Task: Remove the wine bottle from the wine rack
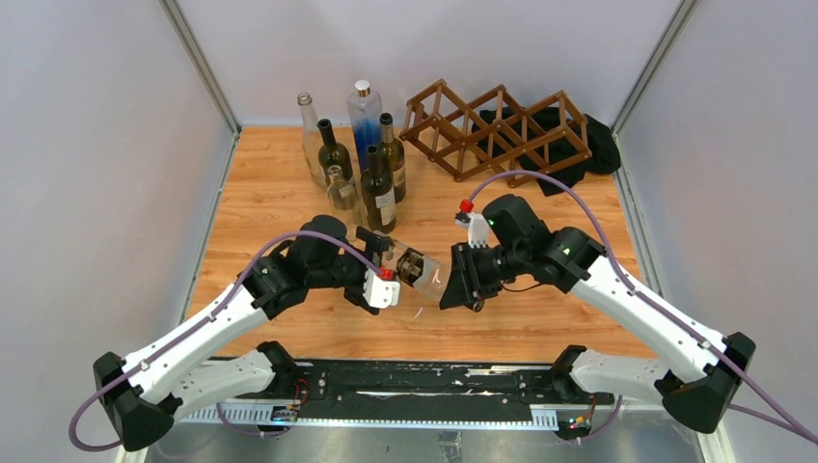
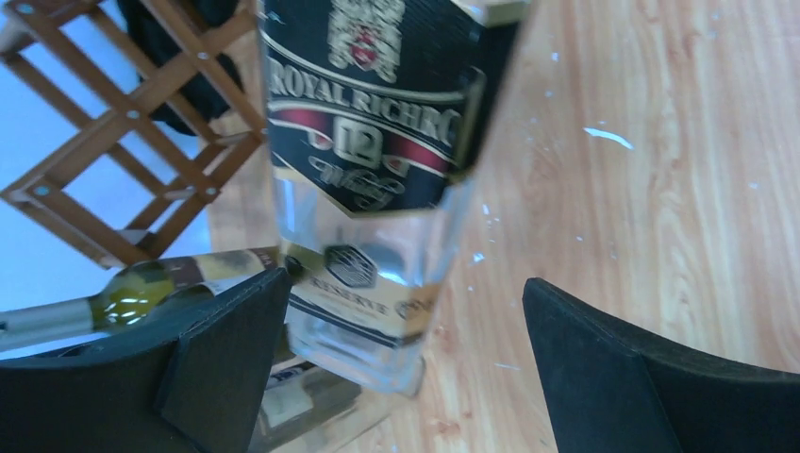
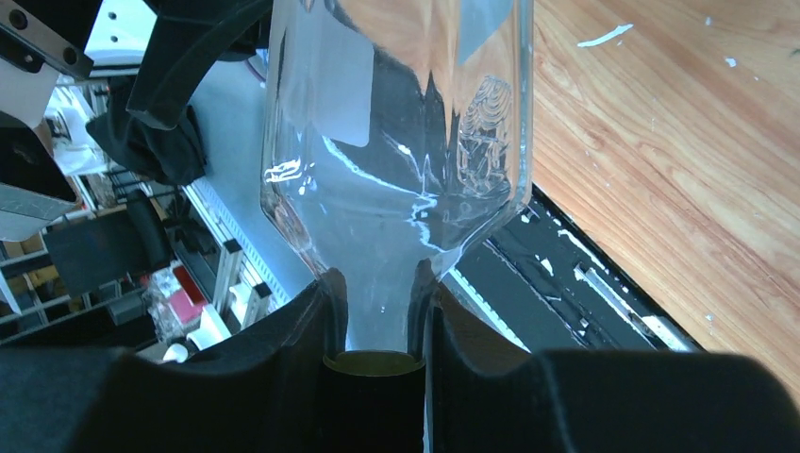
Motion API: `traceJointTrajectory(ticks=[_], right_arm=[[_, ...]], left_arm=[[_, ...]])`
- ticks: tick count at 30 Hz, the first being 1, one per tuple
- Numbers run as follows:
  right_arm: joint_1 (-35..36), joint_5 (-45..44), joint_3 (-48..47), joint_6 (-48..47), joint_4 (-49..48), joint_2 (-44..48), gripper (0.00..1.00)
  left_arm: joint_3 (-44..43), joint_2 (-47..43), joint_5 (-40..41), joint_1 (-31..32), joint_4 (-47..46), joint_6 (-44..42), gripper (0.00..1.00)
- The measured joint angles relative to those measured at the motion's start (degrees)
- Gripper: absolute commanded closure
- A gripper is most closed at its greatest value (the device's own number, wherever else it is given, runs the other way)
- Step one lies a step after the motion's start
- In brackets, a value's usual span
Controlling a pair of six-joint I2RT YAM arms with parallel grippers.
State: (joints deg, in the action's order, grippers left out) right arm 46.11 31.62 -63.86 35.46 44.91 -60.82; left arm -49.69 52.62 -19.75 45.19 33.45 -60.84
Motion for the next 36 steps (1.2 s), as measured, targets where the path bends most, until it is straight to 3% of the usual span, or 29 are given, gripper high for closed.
traceJointTrajectory(ticks=[5, 12, 14, 16, 18, 20, 21, 27, 36], right_arm=[[2.1, 1.4, -3.5, -2.4, 2.0, -3.9, 1.00], [4.9, 0.3, -7.4, -3.6, 3.1, -6.4, 1.00], [5.9, 0.5, -8.0, -3.8, 3.1, -6.8, 1.00], [6.8, 0.6, -8.1, -3.9, 2.8, -6.9, 1.00], [7.0, 0.7, -8.3, -4.0, 2.8, -6.9, 0.88], [7.0, 0.5, -8.7, -4.3, 3.0, -6.9, 0.61], [7.0, 0.3, -8.8, -4.3, 2.9, -6.8, 0.51], [7.1, -5.0, -10.6, -5.8, -0.6, -3.4, 0.11], [7.2, -19.9, -11.9, -6.4, -8.7, 8.1, 0.05]], left_arm=[[2.6, -1.5, 1.6, 0.0, -6.4, 1.1, 0.00], [2.5, -0.6, 1.3, 0.1, -5.5, 1.4, 0.01], [2.3, 0.2, 0.9, 0.1, -4.3, 1.3, 0.08], [1.9, 1.1, 0.4, 0.1, -2.8, 1.0, 0.24], [1.6, 1.5, -0.1, 0.1, -1.6, 0.9, 0.54], [0.9, 1.8, -0.3, 0.1, -0.4, 0.5, 0.93], [0.5, 1.9, -0.1, 0.2, 0.0, 0.4, 1.00], [-0.4, 1.6, 0.6, 0.2, 0.5, 8.9, 1.00], [-4.6, -0.6, -0.9, 0.2, -1.7, 28.6, 1.00]])
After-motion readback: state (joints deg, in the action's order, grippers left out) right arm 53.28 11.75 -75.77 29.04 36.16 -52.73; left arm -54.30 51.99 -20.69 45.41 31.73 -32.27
